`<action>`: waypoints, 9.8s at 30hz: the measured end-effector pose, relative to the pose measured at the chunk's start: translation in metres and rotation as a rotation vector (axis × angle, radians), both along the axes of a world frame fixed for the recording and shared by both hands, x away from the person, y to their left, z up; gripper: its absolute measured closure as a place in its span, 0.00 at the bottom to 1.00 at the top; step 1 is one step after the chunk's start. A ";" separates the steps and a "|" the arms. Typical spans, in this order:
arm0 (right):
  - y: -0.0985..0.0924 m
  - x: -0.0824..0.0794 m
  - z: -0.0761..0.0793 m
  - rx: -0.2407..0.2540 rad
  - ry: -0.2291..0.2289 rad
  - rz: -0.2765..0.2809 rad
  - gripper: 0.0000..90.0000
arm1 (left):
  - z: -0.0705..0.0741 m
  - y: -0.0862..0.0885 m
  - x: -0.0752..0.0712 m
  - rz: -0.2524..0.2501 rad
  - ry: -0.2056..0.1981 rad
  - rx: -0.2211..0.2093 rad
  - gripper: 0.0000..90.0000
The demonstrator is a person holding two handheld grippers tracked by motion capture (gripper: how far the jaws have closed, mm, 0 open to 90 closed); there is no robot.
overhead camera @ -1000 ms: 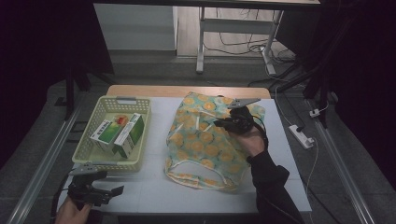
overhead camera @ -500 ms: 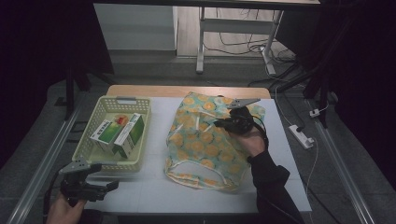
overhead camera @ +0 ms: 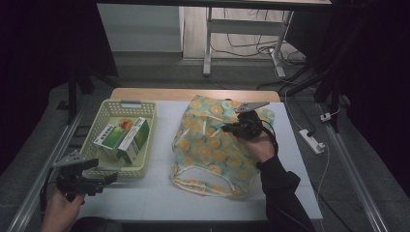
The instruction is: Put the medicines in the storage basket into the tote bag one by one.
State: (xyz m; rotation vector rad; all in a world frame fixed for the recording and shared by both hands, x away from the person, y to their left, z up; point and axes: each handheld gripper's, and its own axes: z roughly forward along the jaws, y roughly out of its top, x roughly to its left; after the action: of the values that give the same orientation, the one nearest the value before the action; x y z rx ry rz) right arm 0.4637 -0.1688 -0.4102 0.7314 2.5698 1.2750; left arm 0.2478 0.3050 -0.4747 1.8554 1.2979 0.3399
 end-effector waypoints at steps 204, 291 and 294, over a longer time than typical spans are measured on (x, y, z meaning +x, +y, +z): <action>-0.001 -0.003 0.000 0.058 -0.015 0.031 1.00 | 0.002 -0.251 0.152 -0.507 0.057 0.158 0.19; -0.007 0.005 -0.009 0.053 0.010 0.011 1.00 | 0.025 -0.187 0.140 -0.371 -0.035 0.024 0.00; -0.007 0.005 -0.009 0.052 0.010 0.011 1.00 | 0.025 -0.178 0.137 -0.367 -0.041 0.011 0.00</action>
State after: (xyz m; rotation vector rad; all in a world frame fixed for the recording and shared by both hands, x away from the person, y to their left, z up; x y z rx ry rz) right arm 0.4687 -0.1756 -0.4194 0.7368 2.5607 1.3498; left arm 0.3848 0.1267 -0.4495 2.0366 0.9035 0.1874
